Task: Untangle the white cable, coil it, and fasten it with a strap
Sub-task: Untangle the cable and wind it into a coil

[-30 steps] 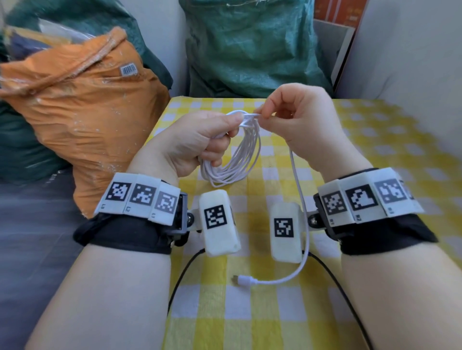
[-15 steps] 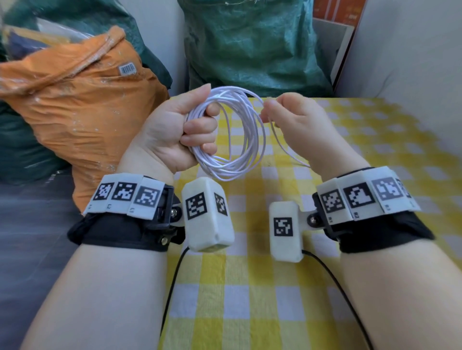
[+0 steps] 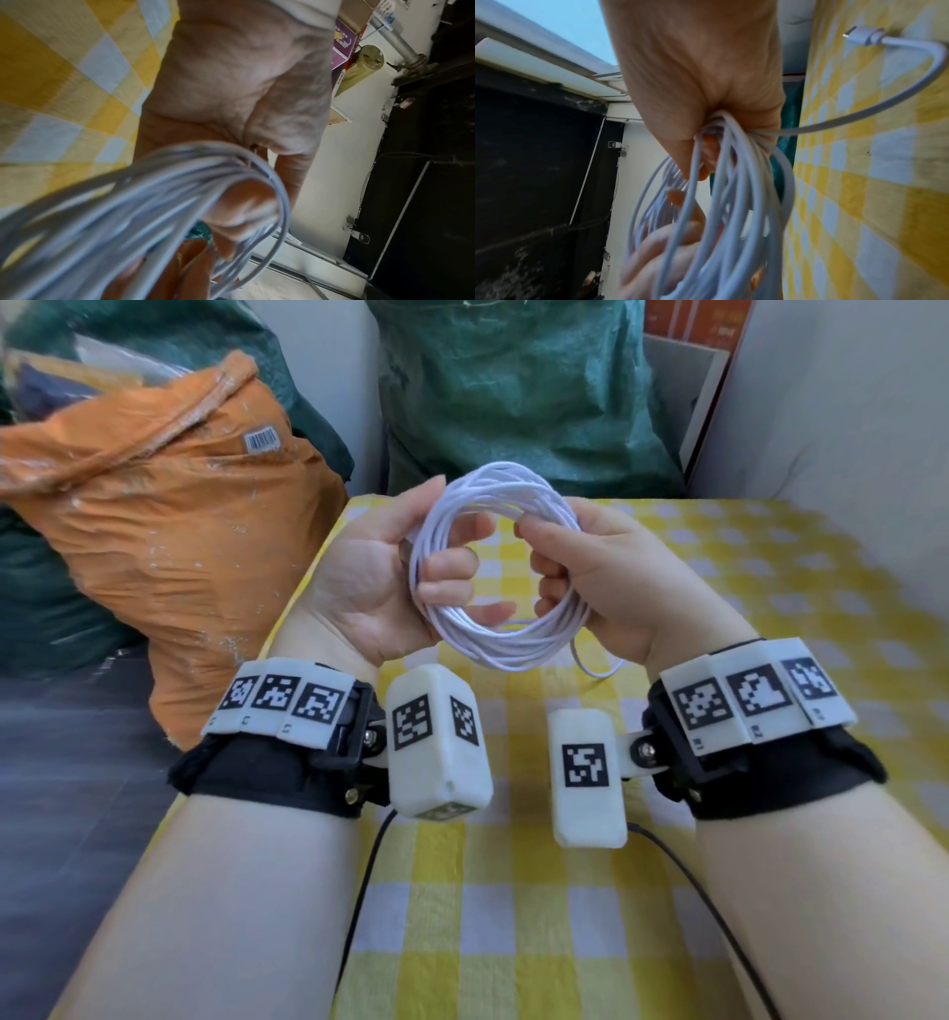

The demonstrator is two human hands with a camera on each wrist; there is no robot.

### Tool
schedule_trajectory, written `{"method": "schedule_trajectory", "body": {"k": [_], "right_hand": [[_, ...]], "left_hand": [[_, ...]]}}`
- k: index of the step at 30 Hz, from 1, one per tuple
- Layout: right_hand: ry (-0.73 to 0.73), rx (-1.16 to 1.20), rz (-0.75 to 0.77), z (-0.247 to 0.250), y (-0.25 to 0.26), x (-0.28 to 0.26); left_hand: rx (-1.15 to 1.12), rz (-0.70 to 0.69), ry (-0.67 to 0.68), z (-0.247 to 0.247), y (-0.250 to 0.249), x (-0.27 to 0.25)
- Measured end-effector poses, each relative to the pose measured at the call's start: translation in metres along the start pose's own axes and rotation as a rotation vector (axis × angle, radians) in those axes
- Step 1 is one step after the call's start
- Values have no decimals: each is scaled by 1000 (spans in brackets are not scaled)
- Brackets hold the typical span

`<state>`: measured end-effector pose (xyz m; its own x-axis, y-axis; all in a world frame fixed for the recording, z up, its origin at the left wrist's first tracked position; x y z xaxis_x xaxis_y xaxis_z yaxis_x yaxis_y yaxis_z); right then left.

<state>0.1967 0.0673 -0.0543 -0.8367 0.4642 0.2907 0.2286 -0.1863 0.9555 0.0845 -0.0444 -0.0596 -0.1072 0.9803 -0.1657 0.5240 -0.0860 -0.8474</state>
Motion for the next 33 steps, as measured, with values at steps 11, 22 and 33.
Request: {"method": "schedule_trajectory", "body": {"k": [11,22,33], "right_hand": [[31,-388,123,7,6,0],[27,-579,145,4,-2,5],[27,-327,94,1,-4,3]], "left_hand": [[133,-27,107,12,12,-11],[296,44,-144,3,11,2],[-222,-44,190,10,9,10]]}}
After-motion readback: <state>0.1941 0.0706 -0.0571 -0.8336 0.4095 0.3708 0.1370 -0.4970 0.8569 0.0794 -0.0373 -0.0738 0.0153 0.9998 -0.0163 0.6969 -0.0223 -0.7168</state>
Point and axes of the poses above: each hand's wrist, its own x-axis towards the middle knuckle, its own z-axis out of the back of the hand, y = z × x, the point moved 2 cm from there along x, towards the middle knuckle, and after that the axes turned 9 degrees about z, right-handed, at the moved point
